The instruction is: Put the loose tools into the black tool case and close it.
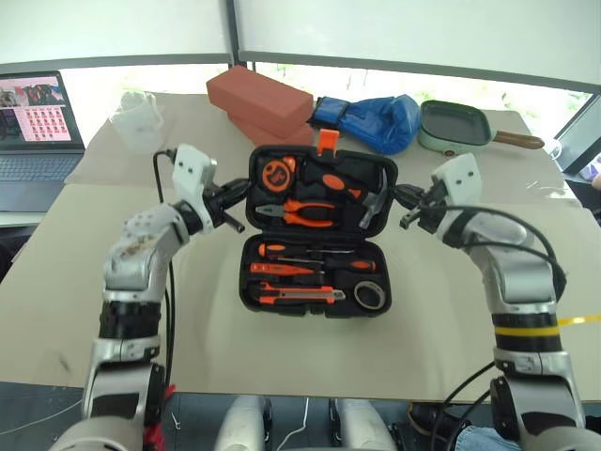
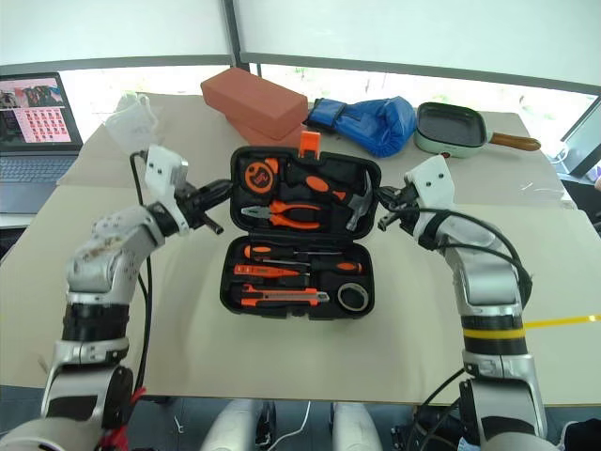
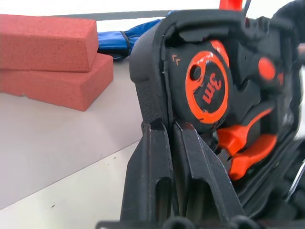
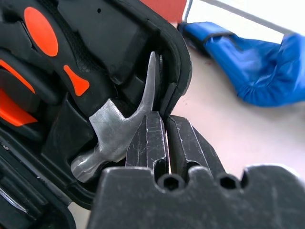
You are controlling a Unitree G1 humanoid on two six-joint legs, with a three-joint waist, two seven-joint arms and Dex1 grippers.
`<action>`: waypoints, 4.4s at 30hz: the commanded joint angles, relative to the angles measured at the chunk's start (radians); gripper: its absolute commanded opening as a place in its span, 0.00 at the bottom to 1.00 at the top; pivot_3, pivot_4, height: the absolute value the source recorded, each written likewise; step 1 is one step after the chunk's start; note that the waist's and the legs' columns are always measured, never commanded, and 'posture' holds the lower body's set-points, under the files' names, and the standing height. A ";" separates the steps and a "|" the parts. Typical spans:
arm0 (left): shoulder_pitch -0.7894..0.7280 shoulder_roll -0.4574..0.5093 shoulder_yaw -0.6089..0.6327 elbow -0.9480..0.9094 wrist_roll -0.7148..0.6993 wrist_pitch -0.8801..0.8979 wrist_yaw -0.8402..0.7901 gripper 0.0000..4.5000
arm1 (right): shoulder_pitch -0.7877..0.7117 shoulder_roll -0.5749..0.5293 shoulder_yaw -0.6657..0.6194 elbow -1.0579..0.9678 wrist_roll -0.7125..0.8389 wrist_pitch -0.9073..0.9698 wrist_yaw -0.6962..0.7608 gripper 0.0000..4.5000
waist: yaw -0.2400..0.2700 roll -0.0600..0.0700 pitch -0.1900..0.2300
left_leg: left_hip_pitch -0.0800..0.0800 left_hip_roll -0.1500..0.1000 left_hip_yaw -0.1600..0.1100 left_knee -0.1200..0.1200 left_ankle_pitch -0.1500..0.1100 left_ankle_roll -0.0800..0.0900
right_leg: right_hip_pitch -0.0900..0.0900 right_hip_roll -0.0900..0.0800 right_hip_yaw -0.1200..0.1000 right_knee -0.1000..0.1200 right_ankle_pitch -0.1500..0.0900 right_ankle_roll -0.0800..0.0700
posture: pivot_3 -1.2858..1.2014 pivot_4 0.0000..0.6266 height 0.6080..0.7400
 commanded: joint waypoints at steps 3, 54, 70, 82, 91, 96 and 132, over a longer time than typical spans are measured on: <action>0.153 0.015 -0.059 -0.153 0.077 -0.183 0.012 0.00 | 0.162 0.005 0.032 -0.147 -0.030 -0.193 0.008 0.00 | 0.005 0.000 0.000 | 0.004 0.000 0.000 0.000 -0.001 0.002 | 0.006 0.000 0.000 -0.003 0.000 0.000 | 0.52 0.24 0.99; -0.355 0.183 -0.398 0.661 0.227 -0.472 -0.655 0.00 | 0.515 -0.213 0.142 -0.294 0.019 -0.204 0.245 0.00 | -0.004 -0.003 0.000 | 0.016 0.000 0.003 0.001 -0.005 0.005 | 0.020 0.002 0.000 -0.014 -0.005 0.001 | 0.52 0.24 0.99; -0.380 0.230 -0.245 0.326 0.034 -0.090 -0.738 0.00 | 0.511 -0.259 0.007 -0.366 0.190 -0.088 0.322 0.00 | 0.026 -0.003 0.000 | 0.006 0.000 0.001 0.007 -0.006 0.005 | 0.011 0.000 -0.001 -0.005 -0.004 0.003 | 0.52 0.24 0.99; -0.250 0.116 -0.552 0.241 0.290 -0.304 -0.651 0.00 | 0.480 -0.255 0.079 -0.495 0.291 0.007 0.345 0.00 | 0.021 -0.001 -0.002 | 0.012 0.000 0.001 0.009 -0.005 0.005 | 0.014 0.003 0.002 -0.003 -0.004 0.001 | 0.52 0.24 0.99; -0.237 0.108 -0.545 0.249 0.289 -0.321 -0.630 0.00 | 0.409 -0.218 0.241 -0.421 0.164 -0.008 0.307 0.00 | 0.022 -0.001 -0.003 | 0.026 0.001 0.002 0.007 -0.006 0.005 | 0.029 0.003 0.001 -0.005 -0.004 0.001 | 0.52 0.24 0.99; -0.244 0.103 -0.538 0.257 0.291 -0.329 -0.619 0.00 | 0.406 -0.191 0.271 -0.371 0.109 -0.037 0.282 0.00 | 0.021 -0.001 -0.004 | 0.026 0.001 0.002 0.008 -0.006 0.005 | 0.028 0.003 0.002 -0.004 -0.004 0.001 | 0.52 0.24 0.99; -0.236 0.008 -0.568 0.278 0.317 -0.335 -0.586 0.00 | 0.383 0.002 0.182 -0.435 0.163 0.046 0.139 0.00 | 0.001 -0.001 -0.003 | 0.026 0.002 0.002 0.006 -0.006 0.005 | 0.027 0.004 0.002 -0.004 -0.004 0.000 | 0.52 0.24 0.99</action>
